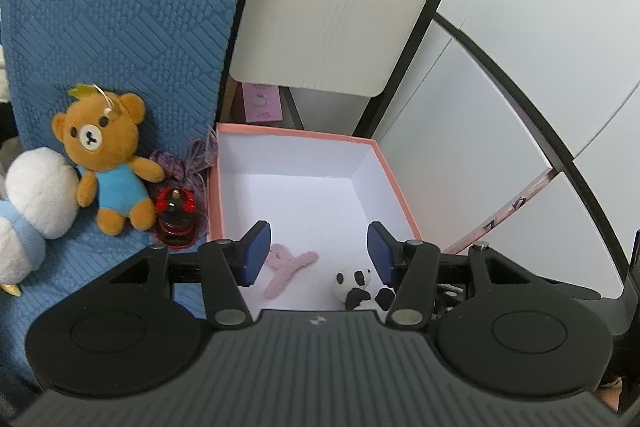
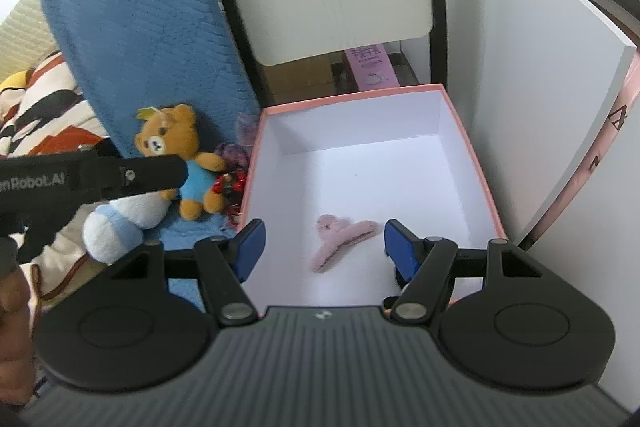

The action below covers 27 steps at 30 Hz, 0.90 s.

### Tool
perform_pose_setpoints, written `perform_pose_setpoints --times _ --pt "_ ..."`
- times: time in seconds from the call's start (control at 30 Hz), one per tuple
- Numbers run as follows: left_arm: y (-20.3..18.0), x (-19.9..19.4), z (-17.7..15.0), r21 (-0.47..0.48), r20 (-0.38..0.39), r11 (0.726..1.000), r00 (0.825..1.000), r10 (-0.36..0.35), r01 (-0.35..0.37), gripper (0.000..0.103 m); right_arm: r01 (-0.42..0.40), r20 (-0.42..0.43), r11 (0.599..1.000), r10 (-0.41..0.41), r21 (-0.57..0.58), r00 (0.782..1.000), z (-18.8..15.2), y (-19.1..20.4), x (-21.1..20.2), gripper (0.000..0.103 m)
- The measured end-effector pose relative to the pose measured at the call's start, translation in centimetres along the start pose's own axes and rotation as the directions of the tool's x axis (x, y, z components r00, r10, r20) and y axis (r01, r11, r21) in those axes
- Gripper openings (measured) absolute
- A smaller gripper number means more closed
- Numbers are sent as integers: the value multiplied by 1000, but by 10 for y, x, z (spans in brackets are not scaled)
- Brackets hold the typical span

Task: Organize objects
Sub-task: 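Withdraw both tools from the box back over the chair seat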

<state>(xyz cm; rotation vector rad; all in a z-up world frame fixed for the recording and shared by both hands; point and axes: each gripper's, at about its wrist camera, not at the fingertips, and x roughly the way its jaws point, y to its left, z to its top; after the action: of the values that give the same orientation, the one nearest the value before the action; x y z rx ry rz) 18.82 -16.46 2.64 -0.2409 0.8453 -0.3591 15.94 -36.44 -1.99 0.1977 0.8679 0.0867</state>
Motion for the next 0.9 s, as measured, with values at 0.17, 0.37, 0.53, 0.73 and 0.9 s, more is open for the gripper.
perform_pose_setpoints --times 0.17,0.37,0.53,0.73,0.9 --pt "9 -26 -8 0 37 1000 999 20 -20 60 -8 18 1000 8 -15 1000 -11 17 -17 68" --pt "26 -53 -24 -24 78 1000 997 16 -14 60 13 75 999 -10 -39 997 -30 33 -37 68" --pt "41 -75 -39 -24 108 999 994 26 -23 60 4 89 999 0 -44 996 -46 46 -48 68" --pt "62 -99 -57 -36 147 999 989 32 -28 60 14 107 997 -6 -74 994 -65 69 -55 68" --pt "80 -113 -73 -52 162 998 986 43 -35 60 -6 107 997 15 -80 994 -80 89 -55 68"
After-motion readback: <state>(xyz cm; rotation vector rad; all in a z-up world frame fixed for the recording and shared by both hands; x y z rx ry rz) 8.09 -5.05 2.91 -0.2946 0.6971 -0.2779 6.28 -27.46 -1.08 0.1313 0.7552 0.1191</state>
